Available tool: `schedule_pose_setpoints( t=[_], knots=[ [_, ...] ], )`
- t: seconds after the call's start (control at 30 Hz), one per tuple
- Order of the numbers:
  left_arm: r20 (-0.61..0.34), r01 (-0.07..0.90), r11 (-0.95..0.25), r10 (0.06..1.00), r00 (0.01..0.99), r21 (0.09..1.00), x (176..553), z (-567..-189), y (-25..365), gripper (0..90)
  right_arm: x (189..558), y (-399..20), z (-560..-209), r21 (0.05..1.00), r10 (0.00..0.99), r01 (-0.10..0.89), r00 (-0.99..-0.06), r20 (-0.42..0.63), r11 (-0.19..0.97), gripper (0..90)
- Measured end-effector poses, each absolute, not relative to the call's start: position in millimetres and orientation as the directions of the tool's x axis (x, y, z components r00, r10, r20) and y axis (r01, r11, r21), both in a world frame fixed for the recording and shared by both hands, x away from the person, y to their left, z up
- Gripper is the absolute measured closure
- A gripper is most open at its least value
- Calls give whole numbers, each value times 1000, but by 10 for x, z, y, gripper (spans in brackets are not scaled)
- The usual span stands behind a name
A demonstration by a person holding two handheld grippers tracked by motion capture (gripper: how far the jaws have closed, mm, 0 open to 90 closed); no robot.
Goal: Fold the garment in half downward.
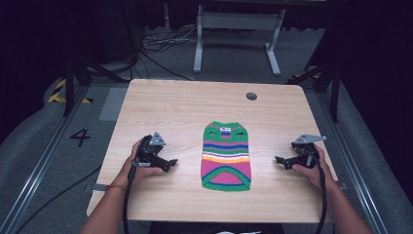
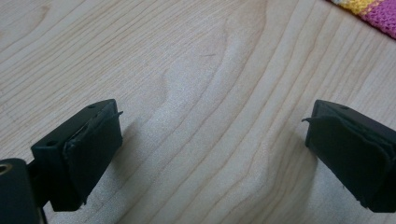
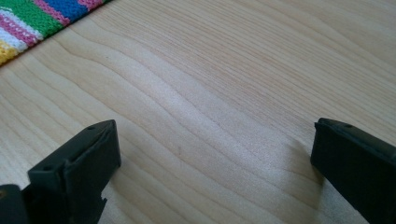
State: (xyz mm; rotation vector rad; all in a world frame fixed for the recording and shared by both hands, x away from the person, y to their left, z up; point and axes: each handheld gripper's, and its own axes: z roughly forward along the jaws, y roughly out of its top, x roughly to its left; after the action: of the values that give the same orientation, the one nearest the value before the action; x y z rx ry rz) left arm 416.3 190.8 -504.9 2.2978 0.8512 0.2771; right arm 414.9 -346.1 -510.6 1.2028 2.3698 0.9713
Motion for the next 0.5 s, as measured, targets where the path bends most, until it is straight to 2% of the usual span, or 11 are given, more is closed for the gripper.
schedule_pose_setpoints(
  t=[0.27,0.33,0.37,0.4,0.47,0.5],
  knots=[
    [-36,499,-562,640,767,660,4164,-5023,1939,167,4150,-3485,-5099,700,811,593,-584,32,399,71],
    [13,465,-590,628,778,659,4153,-4971,1921,230,4154,-3484,-5081,697,819,601,-572,34,391,146],
    [31,457,-595,630,776,662,4150,-4936,1909,281,4153,-3484,-5061,700,816,600,-577,42,388,241],
    [17,454,-575,632,775,681,4160,-4870,1897,275,4156,-3488,-5045,705,808,595,-587,54,386,277],
    [16,435,-566,622,783,701,4167,-4773,1863,252,4169,-3479,-4994,708,800,593,-596,67,383,241],
    [18,429,-566,618,786,704,4168,-4741,1841,258,4181,-3460,-4957,710,799,585,-599,54,391,258]
  ],
)
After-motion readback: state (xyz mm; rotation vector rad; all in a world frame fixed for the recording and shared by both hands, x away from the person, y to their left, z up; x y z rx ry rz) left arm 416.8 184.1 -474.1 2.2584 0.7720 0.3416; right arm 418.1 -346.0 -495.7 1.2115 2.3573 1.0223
